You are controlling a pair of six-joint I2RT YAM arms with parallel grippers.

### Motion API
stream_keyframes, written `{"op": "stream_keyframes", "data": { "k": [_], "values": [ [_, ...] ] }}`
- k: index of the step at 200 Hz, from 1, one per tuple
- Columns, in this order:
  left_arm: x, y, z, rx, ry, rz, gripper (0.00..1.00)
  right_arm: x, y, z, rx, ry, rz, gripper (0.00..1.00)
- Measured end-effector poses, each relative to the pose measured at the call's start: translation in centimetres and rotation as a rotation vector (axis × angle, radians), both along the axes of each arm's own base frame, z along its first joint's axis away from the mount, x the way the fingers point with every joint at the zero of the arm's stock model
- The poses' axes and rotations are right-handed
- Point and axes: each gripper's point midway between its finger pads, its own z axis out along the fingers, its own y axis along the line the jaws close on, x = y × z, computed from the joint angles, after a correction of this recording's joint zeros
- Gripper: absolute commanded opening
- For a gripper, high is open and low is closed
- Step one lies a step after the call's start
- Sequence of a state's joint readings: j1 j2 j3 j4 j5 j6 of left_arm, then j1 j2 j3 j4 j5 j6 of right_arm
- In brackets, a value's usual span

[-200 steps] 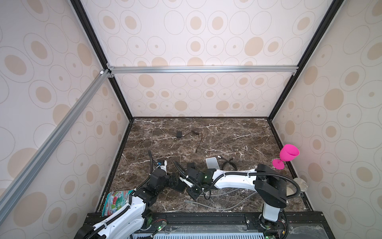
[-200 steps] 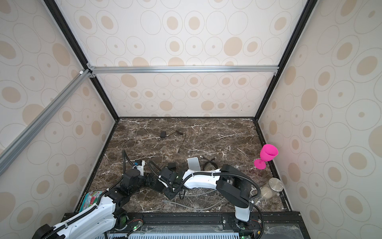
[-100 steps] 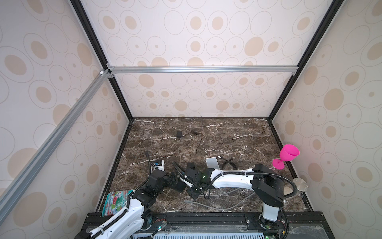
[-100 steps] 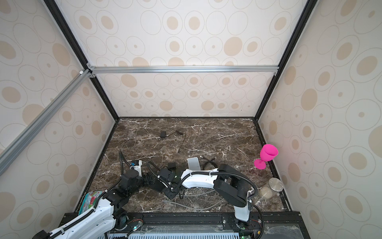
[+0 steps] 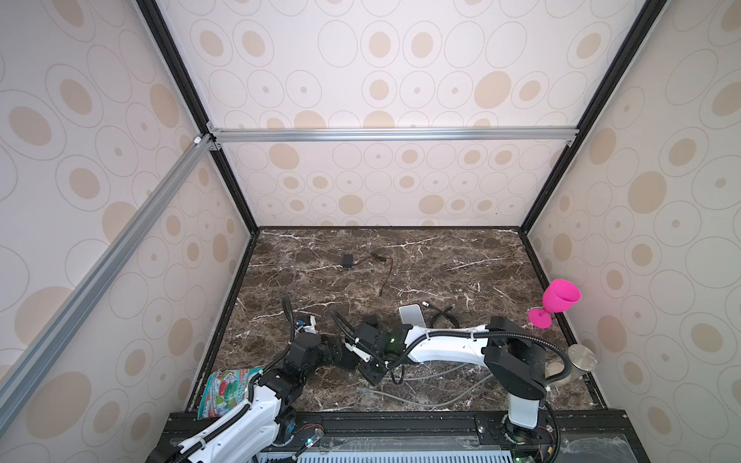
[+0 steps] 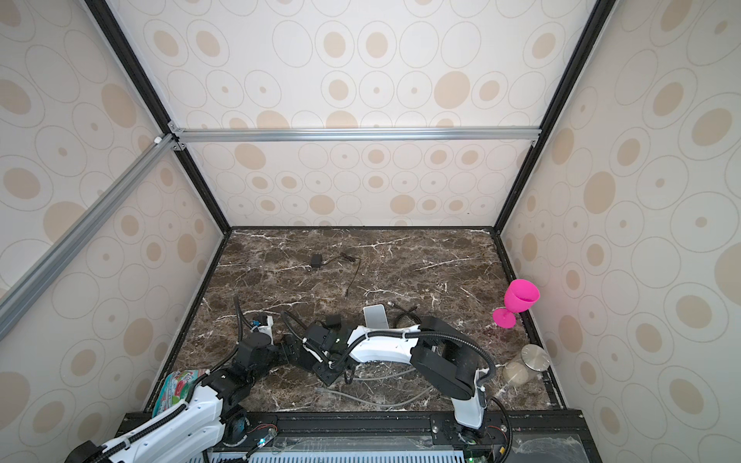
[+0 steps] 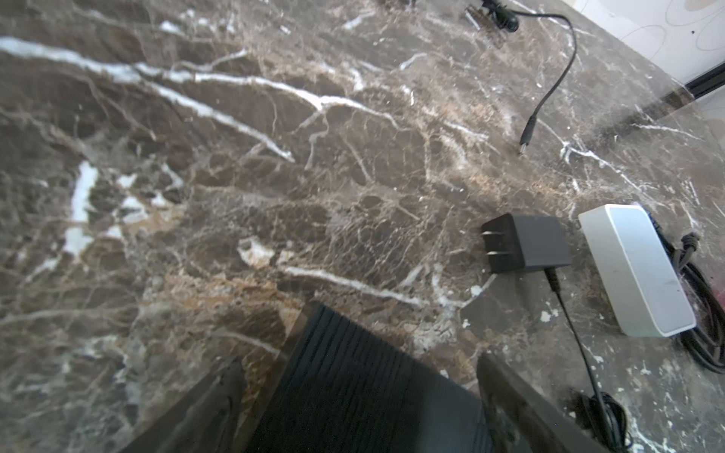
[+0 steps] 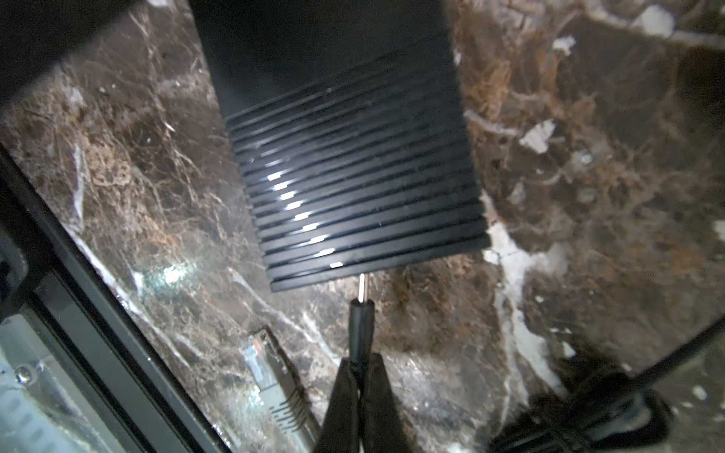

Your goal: Insert the plug into the switch port

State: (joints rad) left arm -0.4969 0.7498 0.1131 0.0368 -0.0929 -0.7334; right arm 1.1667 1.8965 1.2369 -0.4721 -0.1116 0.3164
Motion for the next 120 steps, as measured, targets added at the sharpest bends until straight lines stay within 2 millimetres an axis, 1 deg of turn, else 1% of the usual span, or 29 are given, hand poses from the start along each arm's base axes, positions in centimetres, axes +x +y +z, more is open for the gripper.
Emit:
{"op": "stream_keyframes", "data": {
  "k": [45, 78, 120],
  "values": [
    [-0.3, -0.2, -0.1, -0.033, -0.007, -0.004, 0.86, 1.0, -0.1, -0.1, -0.005, 0.003, -0.003, 0.00],
    [-0.5, -0.2, -0.3, -0.041, -0.009, -0.005, 0.86, 0.9, -0.1, -1.0, -0.030, 0.011, 0.028, 0.00],
    [-0.5, -0.1, -0.3, -0.038, -0.011, -0.002, 0.89, 1.1, -0.6, -1.0, -0.052, -0.010, 0.070, 0.00]
  ]
}}
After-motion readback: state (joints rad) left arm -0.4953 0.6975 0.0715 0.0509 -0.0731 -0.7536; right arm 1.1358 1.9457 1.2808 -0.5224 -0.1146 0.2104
